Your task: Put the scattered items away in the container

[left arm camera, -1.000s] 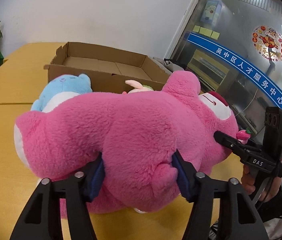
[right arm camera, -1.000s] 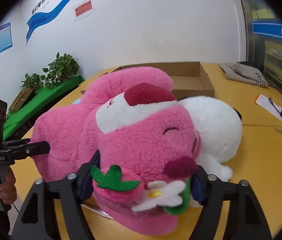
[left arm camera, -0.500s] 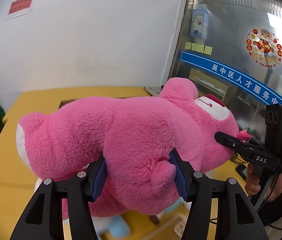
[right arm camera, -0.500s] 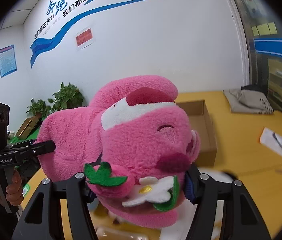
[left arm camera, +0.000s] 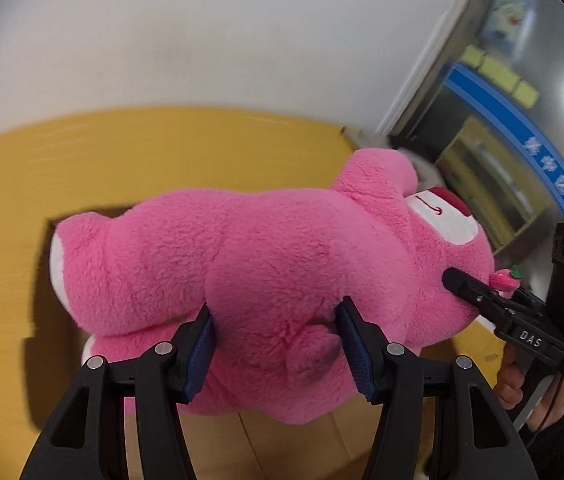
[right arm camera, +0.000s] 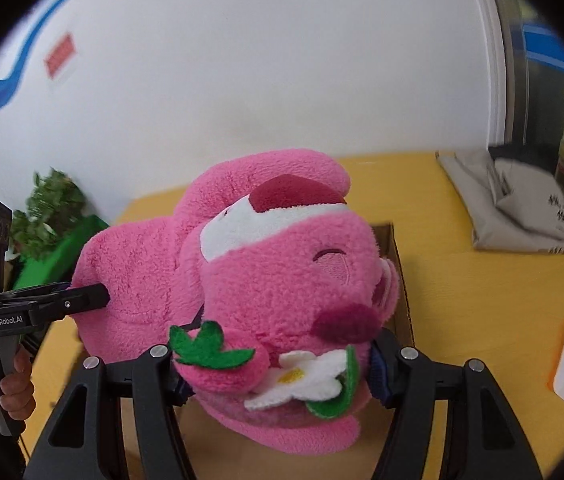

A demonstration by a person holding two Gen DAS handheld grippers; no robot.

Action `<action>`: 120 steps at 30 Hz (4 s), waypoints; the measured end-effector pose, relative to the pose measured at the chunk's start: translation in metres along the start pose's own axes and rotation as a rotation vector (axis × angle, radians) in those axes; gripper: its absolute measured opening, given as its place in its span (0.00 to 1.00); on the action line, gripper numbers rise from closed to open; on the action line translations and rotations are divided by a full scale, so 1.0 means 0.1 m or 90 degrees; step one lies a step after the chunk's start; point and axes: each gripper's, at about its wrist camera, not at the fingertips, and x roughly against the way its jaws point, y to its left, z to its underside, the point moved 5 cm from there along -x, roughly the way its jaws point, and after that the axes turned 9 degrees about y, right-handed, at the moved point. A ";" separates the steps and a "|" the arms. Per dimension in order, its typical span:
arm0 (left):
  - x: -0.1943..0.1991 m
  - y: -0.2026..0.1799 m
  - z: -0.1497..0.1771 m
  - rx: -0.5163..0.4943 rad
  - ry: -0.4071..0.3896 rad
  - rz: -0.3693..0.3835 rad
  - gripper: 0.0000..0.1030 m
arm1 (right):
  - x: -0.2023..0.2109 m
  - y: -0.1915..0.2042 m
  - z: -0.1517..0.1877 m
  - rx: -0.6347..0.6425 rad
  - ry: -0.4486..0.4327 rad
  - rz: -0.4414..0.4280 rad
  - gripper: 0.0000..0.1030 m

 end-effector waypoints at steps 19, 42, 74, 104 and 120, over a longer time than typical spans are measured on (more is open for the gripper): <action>1.04 -0.18 0.68 -0.063 -0.113 -0.051 1.00 | 0.40 -0.15 0.23 0.030 -0.036 0.039 0.96; 1.65 -0.25 3.60 0.012 -0.175 -0.123 1.00 | 1.93 0.47 2.99 0.064 -0.105 -0.025 1.00; 1.46 -0.41 3.85 0.014 -0.156 -0.121 1.00 | 1.79 0.45 3.30 0.036 -0.071 -0.030 1.00; 1.34 -0.35 3.85 0.033 -0.136 -0.102 1.00 | 1.65 0.35 3.33 0.010 -0.055 -0.054 1.00; 1.31 -0.38 3.88 0.034 -0.133 -0.096 1.00 | 1.71 0.24 3.37 -0.005 -0.062 -0.048 1.00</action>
